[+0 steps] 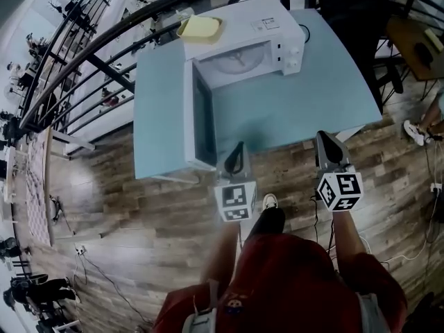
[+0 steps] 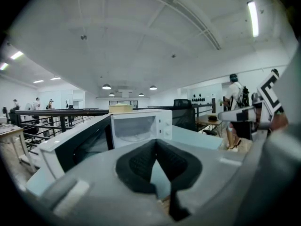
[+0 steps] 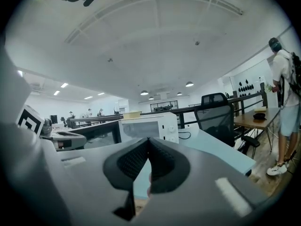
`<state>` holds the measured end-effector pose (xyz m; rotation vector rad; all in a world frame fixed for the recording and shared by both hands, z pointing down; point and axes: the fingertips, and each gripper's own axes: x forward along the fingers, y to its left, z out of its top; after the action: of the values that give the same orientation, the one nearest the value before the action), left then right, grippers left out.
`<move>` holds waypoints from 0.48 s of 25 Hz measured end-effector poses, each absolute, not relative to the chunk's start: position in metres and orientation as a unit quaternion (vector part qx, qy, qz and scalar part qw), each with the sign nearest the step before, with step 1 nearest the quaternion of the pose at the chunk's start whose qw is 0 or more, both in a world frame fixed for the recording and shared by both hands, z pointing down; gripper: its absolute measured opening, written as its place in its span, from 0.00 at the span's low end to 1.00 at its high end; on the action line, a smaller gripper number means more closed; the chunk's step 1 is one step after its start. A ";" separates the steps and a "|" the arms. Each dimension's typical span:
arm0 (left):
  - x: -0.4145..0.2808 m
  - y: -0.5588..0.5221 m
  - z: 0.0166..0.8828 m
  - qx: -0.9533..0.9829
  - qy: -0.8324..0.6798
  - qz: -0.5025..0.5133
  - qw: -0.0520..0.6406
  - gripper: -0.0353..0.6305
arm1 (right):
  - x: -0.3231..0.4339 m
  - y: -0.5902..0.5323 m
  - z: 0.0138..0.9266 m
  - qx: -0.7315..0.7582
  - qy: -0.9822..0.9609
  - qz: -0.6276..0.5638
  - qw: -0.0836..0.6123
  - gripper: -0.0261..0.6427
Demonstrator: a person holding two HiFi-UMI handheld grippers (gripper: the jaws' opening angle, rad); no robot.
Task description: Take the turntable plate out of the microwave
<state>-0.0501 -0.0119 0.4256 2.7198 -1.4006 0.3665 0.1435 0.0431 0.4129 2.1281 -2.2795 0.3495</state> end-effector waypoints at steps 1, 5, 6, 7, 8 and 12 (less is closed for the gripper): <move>-0.051 -0.023 0.426 0.882 -0.455 0.119 0.030 0.05 | 0.141 0.032 0.413 0.677 -0.728 0.111 0.004 0.04; -0.051 -0.067 0.427 0.883 -0.454 0.115 0.030 0.05 | 0.138 -0.014 0.412 0.673 -0.731 0.110 0.010 0.04; -0.050 -0.078 0.428 0.883 -0.454 0.115 0.032 0.05 | 0.139 -0.026 0.412 0.672 -0.732 0.110 0.011 0.04; -0.049 -0.089 0.429 0.883 -0.454 0.114 0.033 0.05 | 0.139 -0.037 0.412 0.672 -0.732 0.111 0.011 0.04; -0.048 -0.099 0.429 0.883 -0.455 0.114 0.035 0.05 | 0.140 -0.048 0.412 0.672 -0.733 0.111 0.012 0.04; -0.043 -0.135 0.427 0.883 -0.455 0.109 0.034 0.05 | 0.140 -0.084 0.407 0.671 -0.733 0.107 0.008 0.04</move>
<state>-0.0434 -0.1354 0.4271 2.7155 -1.4003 0.3346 0.1403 -0.0843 0.4072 2.0987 -2.2919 0.3342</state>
